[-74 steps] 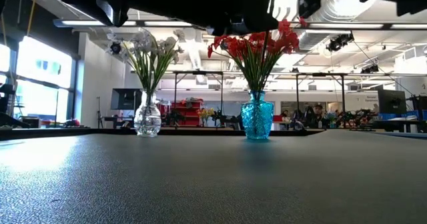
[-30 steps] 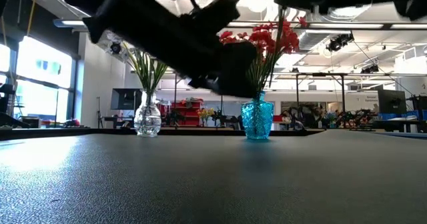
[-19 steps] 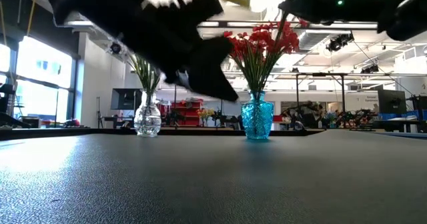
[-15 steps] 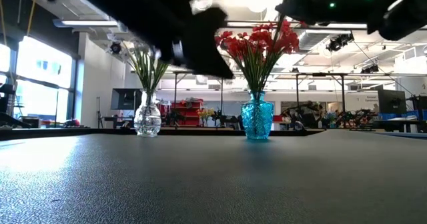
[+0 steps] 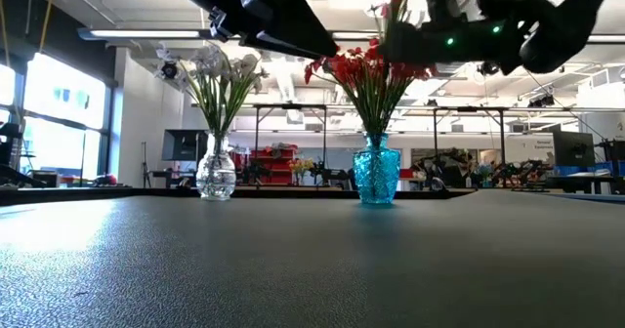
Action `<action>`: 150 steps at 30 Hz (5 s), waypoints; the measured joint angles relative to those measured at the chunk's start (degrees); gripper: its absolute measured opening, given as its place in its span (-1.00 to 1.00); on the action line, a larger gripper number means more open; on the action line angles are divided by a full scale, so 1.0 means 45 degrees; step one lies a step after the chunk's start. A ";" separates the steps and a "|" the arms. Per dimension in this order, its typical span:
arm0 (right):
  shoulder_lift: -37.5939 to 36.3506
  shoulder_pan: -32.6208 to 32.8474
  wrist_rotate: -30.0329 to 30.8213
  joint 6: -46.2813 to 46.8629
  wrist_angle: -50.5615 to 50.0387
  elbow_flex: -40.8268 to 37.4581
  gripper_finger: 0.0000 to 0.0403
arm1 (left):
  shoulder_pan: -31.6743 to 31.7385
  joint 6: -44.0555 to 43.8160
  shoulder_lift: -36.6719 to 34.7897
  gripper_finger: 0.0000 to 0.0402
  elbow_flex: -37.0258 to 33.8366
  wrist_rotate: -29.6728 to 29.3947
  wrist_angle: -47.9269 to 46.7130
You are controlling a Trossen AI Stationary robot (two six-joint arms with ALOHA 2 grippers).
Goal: Sort flowers into vase by color
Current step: Put the red flowers into the blue vase, then return to Home Position
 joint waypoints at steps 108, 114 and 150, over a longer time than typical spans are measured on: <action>-0.0619 0.0110 0.0595 0.3535 -1.1630 0.3528 -0.93 | -0.1734 -0.0019 0.0015 -0.38 0.0000 -0.3478 -0.0428; -0.0891 0.0318 0.0437 0.3470 -1.1836 0.3518 -0.57 | -0.1734 -0.0044 0.0015 -0.38 0.0000 -0.3476 -0.0428; -1.5993 0.7387 -0.4869 0.6710 -1.6559 -0.3216 -0.67 | 0.1702 -0.0017 -0.3391 -0.82 -0.1584 0.2536 0.0016</action>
